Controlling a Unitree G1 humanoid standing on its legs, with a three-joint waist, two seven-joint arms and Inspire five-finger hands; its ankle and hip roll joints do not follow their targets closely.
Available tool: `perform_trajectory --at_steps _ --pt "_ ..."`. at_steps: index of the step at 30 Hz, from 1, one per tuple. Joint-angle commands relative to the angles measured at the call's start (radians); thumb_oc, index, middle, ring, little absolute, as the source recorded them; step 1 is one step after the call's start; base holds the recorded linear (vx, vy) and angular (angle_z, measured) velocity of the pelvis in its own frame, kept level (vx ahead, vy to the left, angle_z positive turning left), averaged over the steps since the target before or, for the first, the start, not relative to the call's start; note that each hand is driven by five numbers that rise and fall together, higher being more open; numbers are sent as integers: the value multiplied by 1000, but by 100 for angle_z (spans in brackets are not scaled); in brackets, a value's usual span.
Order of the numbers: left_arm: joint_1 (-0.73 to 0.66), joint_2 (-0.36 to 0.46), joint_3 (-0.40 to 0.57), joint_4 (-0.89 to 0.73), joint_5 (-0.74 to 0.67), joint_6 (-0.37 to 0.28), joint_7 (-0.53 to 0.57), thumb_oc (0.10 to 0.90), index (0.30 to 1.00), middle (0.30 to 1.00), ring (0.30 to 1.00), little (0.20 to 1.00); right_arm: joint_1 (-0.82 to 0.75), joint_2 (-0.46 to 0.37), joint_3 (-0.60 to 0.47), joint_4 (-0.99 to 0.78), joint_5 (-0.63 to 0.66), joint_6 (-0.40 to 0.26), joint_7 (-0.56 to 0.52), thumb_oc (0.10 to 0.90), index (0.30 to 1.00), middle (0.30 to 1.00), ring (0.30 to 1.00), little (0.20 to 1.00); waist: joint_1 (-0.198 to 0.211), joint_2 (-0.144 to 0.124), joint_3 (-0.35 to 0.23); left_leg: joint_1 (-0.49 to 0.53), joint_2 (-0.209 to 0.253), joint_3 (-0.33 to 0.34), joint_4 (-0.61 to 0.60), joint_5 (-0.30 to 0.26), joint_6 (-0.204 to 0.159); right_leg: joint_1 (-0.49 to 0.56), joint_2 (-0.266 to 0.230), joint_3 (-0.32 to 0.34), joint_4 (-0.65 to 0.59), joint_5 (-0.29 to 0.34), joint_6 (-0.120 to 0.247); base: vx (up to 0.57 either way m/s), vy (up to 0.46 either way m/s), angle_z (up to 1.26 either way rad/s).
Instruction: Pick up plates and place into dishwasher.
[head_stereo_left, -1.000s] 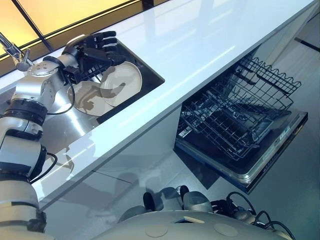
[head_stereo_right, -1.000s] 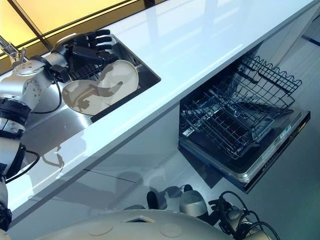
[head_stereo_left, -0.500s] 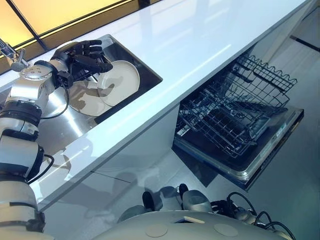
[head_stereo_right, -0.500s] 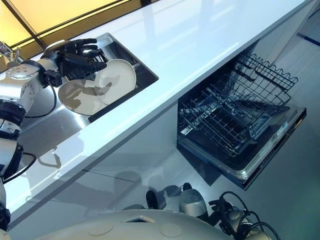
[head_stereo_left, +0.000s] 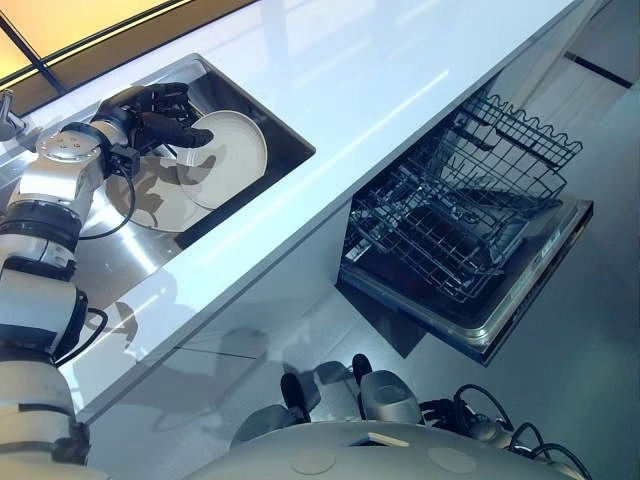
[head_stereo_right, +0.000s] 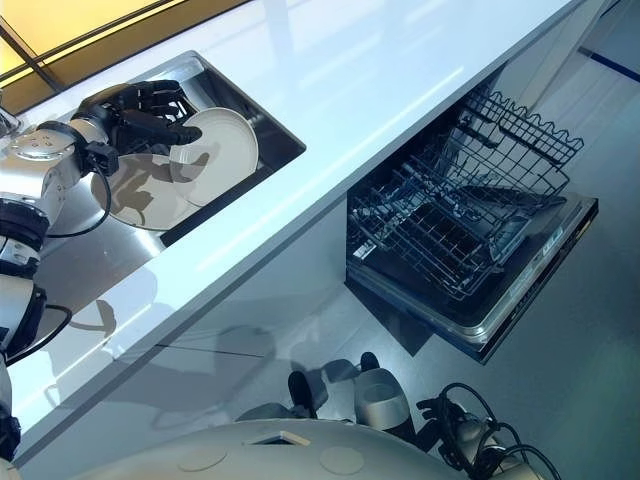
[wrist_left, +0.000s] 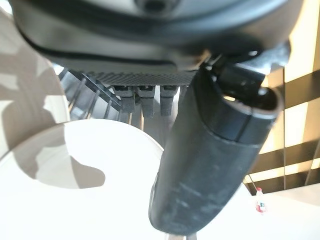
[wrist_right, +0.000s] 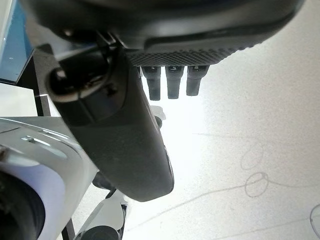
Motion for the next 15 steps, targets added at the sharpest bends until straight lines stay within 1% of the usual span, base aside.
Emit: perform_trajectory --at_steps 1,4,12,15 --pt "-206 50 32 29 61 -95 36 800 900 900 900 900 19 -66 20 16 -5 -8 -21 800 900 900 900 900 -8 42 -30 4 -61 8 85 -167 70 -157 7 41 98 128 75 0 0 0" --pt "-208 56 25 37 86 -91 28 800 900 900 900 900 22 -69 15 14 -6 -10 -21 800 900 900 900 900 -9 43 -28 5 -61 7 84 -167 70 -157 6 40 99 130 75 0 0 0" --pt "-223 81 -14 35 127 -74 -40 800 900 900 900 900 25 -79 11 0 -3 -9 -21 800 900 900 900 900 -6 47 -22 3 -64 0 78 -162 66 -155 3 33 93 131 76 -16 4 2" --pt "-234 89 -32 35 117 -67 -85 800 900 900 900 900 24 -81 9 -6 -3 -6 -19 800 900 900 900 900 -6 49 -20 6 -63 0 75 -159 65 -155 2 29 93 132 76 -20 1 1"
